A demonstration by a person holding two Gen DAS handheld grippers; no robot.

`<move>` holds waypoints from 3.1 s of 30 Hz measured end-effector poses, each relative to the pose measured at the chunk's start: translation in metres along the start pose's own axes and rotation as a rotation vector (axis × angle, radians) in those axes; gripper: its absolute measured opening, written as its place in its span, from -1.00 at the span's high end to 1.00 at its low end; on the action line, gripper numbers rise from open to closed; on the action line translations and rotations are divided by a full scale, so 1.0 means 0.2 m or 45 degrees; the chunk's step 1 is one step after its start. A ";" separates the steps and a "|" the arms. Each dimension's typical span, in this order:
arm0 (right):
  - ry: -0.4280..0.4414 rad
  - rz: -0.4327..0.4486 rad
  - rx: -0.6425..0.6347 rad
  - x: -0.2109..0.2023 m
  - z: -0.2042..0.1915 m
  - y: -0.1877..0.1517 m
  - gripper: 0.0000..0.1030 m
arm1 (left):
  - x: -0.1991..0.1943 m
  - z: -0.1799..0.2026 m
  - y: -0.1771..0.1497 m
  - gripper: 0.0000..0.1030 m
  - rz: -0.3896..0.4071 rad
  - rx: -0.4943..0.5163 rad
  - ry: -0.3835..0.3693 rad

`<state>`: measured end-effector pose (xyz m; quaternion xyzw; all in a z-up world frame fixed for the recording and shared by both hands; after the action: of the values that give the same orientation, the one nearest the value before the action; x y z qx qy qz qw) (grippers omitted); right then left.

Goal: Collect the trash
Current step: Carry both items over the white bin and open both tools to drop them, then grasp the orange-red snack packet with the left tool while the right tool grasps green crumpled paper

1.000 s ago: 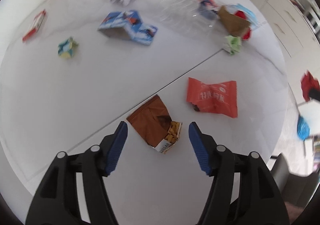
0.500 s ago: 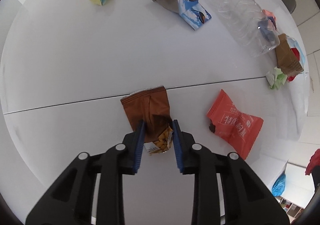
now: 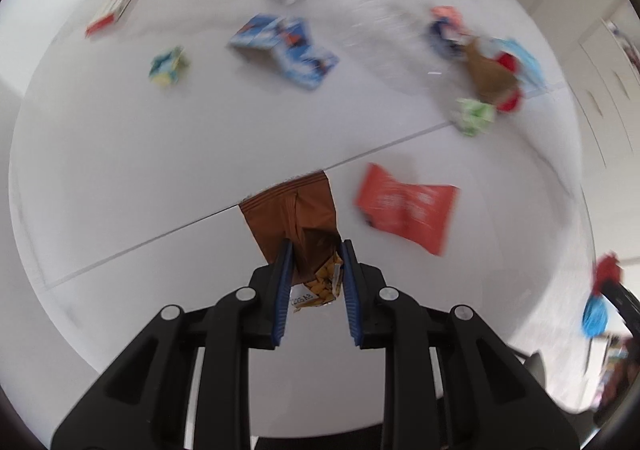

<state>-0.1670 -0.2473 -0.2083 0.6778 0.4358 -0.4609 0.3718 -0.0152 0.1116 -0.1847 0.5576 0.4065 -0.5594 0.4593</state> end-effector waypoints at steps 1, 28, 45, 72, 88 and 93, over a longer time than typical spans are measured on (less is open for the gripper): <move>-0.001 -0.031 0.027 0.07 0.05 -0.03 0.01 | -0.05 0.06 -0.02 0.54 0.009 0.066 -0.014; -0.078 0.133 0.374 -0.22 0.80 -0.19 -0.95 | 0.16 1.77 -0.41 -0.33 -0.125 0.967 -0.151; -0.004 0.235 0.072 -0.36 0.37 0.02 -0.95 | -0.24 0.90 -0.12 -0.79 0.192 0.337 0.060; 0.016 0.190 -0.219 -0.11 -0.52 0.37 -0.95 | 0.42 0.21 0.23 -0.14 -0.327 -0.660 -0.158; 0.083 0.084 -0.387 0.35 -0.91 0.66 -0.61 | 0.31 0.22 0.22 0.17 -0.112 -0.375 -0.099; -0.015 0.038 -0.421 0.54 -1.05 0.74 -0.33 | 0.17 0.21 0.22 0.17 0.027 -0.167 -0.002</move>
<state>0.0560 -0.0816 -0.2327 0.6111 0.4934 -0.3811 0.4877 0.0190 0.0569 -0.2147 0.5303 0.4360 -0.5270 0.5010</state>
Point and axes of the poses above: each gripper's, at about its wrist camera, not at the fingertips, and x roughly the way its jaws point, z to its right, y to its top, the point moved 4 cm from there along x, roughly the way its jaws point, and after that the axes turned 11 degrees about -z, right-handed, at the moved point
